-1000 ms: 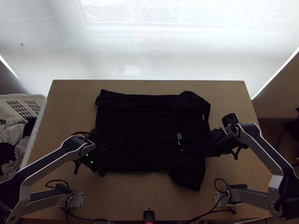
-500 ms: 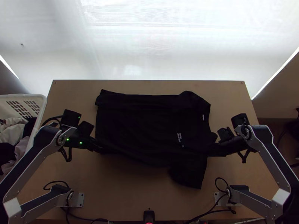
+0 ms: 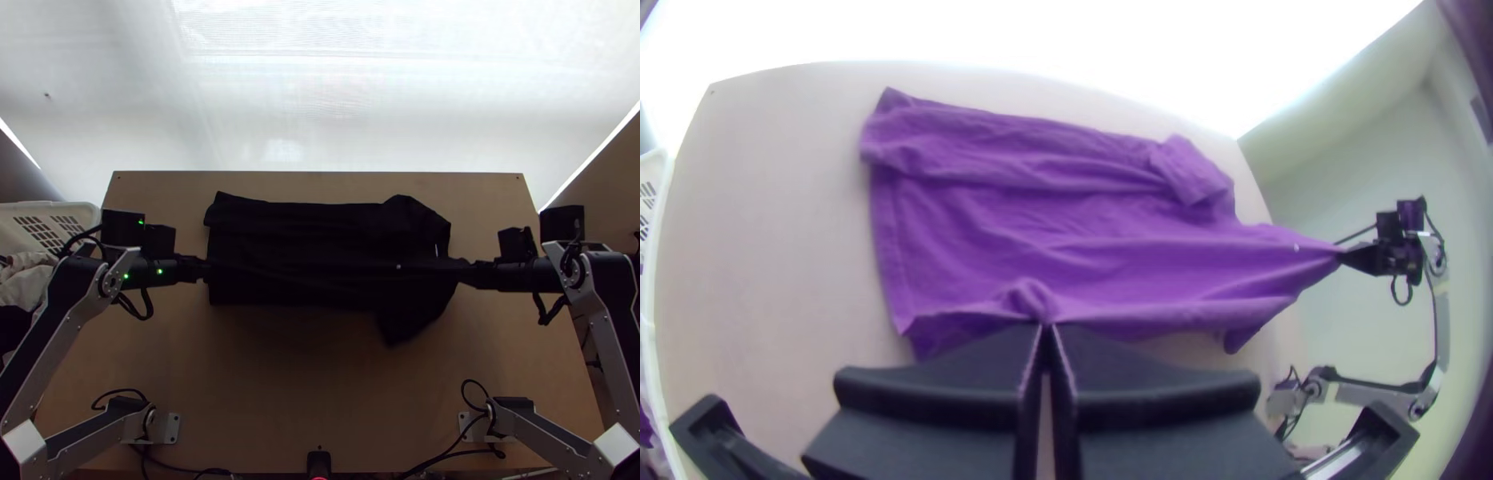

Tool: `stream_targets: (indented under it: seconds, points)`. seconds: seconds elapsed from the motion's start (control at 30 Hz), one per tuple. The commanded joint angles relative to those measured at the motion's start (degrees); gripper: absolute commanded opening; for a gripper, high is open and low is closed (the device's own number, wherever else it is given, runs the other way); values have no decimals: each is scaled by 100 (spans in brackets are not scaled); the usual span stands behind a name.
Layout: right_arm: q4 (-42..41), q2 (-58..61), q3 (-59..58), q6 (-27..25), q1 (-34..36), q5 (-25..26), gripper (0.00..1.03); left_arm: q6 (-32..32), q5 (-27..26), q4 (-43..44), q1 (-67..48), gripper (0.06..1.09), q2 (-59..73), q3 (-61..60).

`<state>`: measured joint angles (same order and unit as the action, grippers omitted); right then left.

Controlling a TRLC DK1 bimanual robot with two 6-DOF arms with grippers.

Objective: Fold the t-shirt

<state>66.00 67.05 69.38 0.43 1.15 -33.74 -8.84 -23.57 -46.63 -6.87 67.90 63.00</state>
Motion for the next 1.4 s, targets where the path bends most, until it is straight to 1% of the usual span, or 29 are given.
stream_targets:
  seconds: [0.0, 0.07, 0.13, 0.3, 0.43, 0.53, 0.7, 0.77, 0.8, 0.9, 1.0, 1.17, 1.23, 1.37]
  points:
    - [-307, 432, 1209, 239, 43, 69, 3, -724, 90, 515, 556, 9, 531, 669]
    - [-412, 705, 1604, 247, 96, 104, 3, -821, 318, 594, 617, 9, 848, 1047]
    - [-465, 1056, 2026, 256, 114, 113, 3, -891, 432, 647, 643, 9, 1164, 1443]
    - [-614, 1944, 3213, 441, 131, 166, 3, -1164, 907, 778, 687, 9, 2026, 2673]
    - [-720, 2594, 4303, 634, 131, 236, 3, -1181, 960, 717, 670, 9, 2500, 3790]
    - [-1212, 2577, 4716, 836, 96, 306, 3, -1392, 960, 761, 661, 9, 2465, 4589]
    - [-1959, 1935, 5480, 1724, 149, 306, 3, -2051, 960, 893, 810, 9, 1859, 5837]
    - [-2100, 1636, 5744, 1935, 246, 306, 3, -2403, 960, 1262, 1048, 9, 1393, 5890]
    - [-2100, 1487, 5850, 2049, 298, 306, 3, -2482, 898, 1323, 1162, 9, 1129, 5890]
    - [-2100, 854, 5806, 2111, 421, 306, 3, -2737, 793, 1402, 1610, 9, 408, 5829]
    - [-2056, 300, 5832, 2243, 544, 306, 3, -2816, 793, 1455, 1979, 9, -242, 5670]
    - [-1564, -236, 5955, 2243, 571, 315, 3, -2816, 793, 1446, 1988, 9, -1024, 5670]
    - [-1353, -376, 5946, 2225, 571, 306, 3, -2807, 793, 1297, 1988, 9, -1191, 5662]
    - [-1186, -552, 5999, 2225, 571, 297, 3, -2799, 793, 1051, 1988, 9, -1367, 5635]
